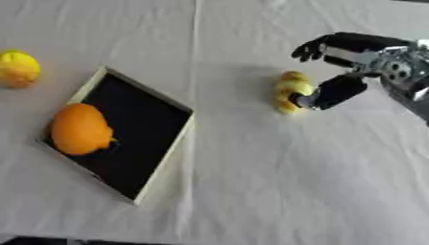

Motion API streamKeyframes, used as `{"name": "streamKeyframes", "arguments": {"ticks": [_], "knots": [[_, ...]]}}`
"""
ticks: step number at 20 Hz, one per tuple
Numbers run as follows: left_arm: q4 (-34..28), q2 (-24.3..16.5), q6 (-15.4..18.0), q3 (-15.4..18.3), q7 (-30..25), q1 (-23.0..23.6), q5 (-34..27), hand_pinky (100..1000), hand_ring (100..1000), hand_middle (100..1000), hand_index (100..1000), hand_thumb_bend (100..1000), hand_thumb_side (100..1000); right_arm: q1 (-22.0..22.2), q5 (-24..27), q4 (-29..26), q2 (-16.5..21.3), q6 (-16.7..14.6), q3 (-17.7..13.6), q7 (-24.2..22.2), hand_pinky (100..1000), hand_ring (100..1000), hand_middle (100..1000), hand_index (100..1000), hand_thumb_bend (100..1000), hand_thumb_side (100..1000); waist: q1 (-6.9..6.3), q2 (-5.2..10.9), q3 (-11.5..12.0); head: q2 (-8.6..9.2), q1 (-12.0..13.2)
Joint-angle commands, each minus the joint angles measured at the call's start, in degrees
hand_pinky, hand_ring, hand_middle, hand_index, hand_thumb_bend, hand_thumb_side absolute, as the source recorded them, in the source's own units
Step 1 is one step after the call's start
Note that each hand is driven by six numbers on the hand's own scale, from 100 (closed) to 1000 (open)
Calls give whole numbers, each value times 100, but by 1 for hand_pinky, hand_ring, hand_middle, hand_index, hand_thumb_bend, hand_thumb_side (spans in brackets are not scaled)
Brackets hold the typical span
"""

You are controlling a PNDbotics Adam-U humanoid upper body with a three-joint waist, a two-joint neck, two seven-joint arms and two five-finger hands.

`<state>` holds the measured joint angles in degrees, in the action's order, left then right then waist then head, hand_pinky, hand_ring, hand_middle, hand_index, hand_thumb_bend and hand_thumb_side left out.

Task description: Pick up objects on the table and place them in the box.

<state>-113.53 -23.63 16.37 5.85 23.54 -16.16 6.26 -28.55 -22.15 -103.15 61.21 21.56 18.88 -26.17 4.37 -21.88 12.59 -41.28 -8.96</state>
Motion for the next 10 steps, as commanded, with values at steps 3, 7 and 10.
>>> {"name": "streamKeyframes", "arguments": {"ticks": [3, 7, 10], "knots": [[-107, -48, 5, 11, -22, -66, -31, 809, 832, 800, 866, 208, 397, -172, -187, 428, -37, -103, 35, -10, 941, 916, 850, 938, 366, 409, -30, 73, 11, 56, -16], [-107, -34, 4, 8, -33, -70, -40, 810, 832, 800, 866, 205, 399, -237, -233, 598, -128, -184, 84, -22, 936, 908, 813, 909, 350, 399, -35, 53, 14, 54, -19], [-107, -23, 5, 7, -42, -71, -48, 810, 832, 801, 867, 202, 402, -239, -188, 537, -156, -258, 95, 51, 913, 874, 734, 852, 340, 362, -37, 41, 11, 48, -16]]}}
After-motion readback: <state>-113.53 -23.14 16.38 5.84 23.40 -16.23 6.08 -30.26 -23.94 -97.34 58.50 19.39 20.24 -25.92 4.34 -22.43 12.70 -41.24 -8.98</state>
